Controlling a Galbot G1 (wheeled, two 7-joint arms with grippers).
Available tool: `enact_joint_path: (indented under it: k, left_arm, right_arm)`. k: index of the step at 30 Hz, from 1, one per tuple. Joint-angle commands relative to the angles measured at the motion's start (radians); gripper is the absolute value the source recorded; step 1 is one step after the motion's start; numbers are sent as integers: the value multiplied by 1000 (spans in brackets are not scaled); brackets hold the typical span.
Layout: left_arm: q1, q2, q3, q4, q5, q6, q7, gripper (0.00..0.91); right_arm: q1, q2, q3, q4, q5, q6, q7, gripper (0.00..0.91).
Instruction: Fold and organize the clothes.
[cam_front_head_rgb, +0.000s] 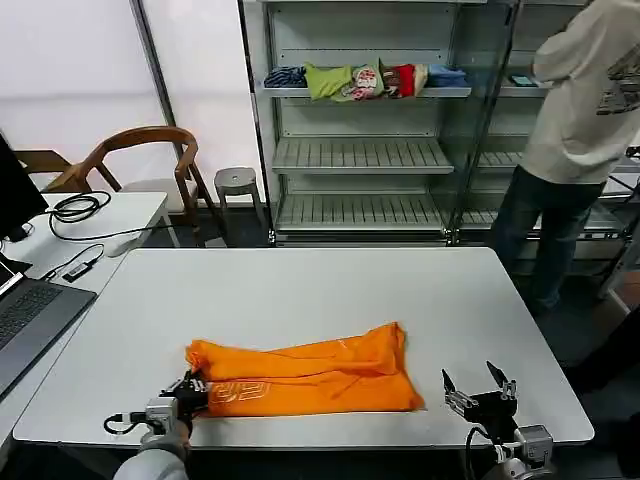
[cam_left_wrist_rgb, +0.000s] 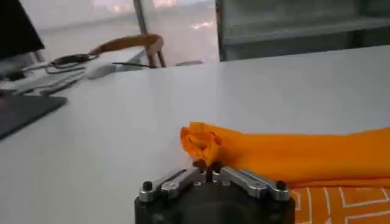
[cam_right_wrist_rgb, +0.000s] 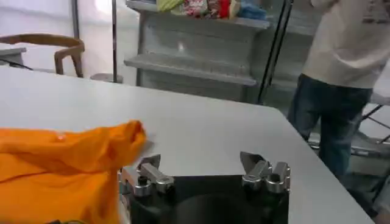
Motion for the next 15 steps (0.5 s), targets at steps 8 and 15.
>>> enact_joint_path:
  k: [8,15]
  left_arm:
    - [16,224,-461,5,63,61,176,20]
    - [71,125,-299,-228,70,63,183,20]
  right_arm:
    - [-4,-3,6,3,1,12,1,907]
    - [-37,-2,30,14,-2,18,3,907]
